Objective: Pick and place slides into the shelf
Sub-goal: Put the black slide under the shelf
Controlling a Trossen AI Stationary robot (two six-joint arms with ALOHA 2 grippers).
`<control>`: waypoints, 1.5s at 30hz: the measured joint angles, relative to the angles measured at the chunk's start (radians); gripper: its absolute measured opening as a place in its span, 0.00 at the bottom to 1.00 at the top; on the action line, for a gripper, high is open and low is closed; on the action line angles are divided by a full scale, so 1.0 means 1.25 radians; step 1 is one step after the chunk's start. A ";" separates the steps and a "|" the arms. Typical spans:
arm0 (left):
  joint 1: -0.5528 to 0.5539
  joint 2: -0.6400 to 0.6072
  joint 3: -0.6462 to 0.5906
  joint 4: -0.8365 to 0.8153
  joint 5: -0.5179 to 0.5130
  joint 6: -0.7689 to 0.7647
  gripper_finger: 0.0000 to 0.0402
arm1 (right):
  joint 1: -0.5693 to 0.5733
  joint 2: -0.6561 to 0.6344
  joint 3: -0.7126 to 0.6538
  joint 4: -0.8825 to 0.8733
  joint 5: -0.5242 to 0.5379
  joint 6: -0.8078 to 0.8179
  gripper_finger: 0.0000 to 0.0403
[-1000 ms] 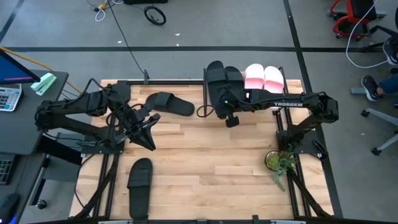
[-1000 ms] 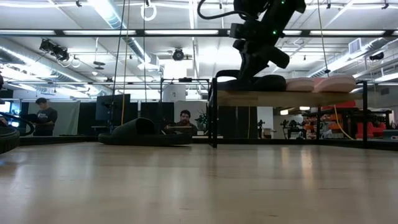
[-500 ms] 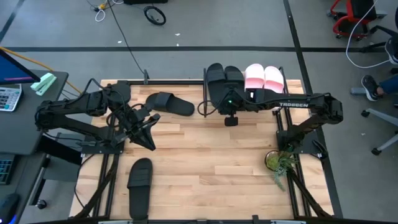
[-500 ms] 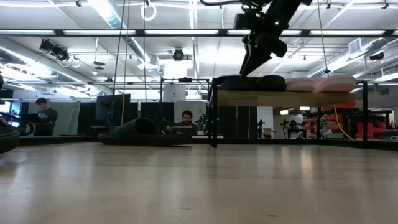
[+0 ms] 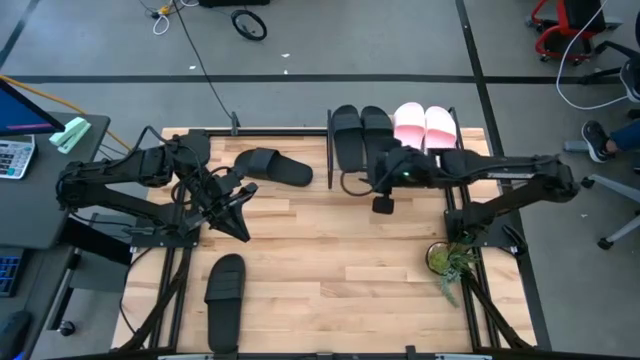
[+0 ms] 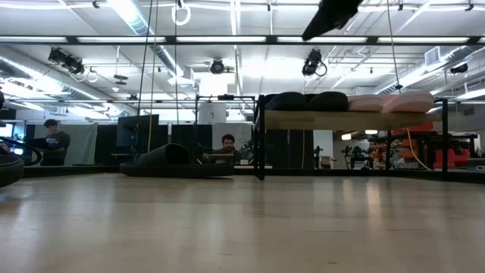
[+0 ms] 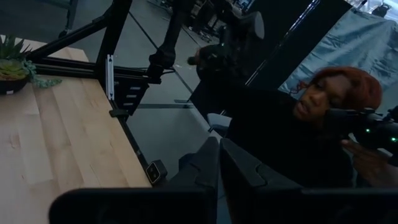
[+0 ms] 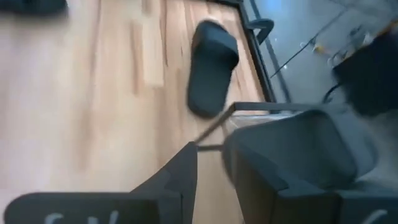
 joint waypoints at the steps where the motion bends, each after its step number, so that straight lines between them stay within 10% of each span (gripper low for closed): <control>1: 0.000 0.000 0.000 -0.001 0.000 0.000 0.06 | 0.009 -0.011 0.000 0.000 -0.013 0.059 0.26; 8: -0.005 0.000 0.000 -0.075 -0.001 0.084 0.06 | 0.146 -0.015 -0.043 0.044 -0.131 0.337 0.26; 16: -0.038 0.000 -0.029 -0.198 -0.009 0.290 0.05 | 0.324 0.086 -0.130 0.266 -0.122 0.346 0.26; 25: -0.071 0.000 -0.165 -0.215 -0.264 0.207 0.13 | 0.383 0.164 -0.130 0.326 -0.095 0.220 0.26; 39: -0.426 0.000 -0.408 -0.121 -0.199 -0.480 0.30 | 0.382 0.178 -0.130 0.320 -0.094 0.249 0.26; 45: -0.573 0.021 -0.427 -0.092 -0.410 -0.637 0.29 | 0.382 0.178 -0.130 0.320 -0.094 0.186 0.26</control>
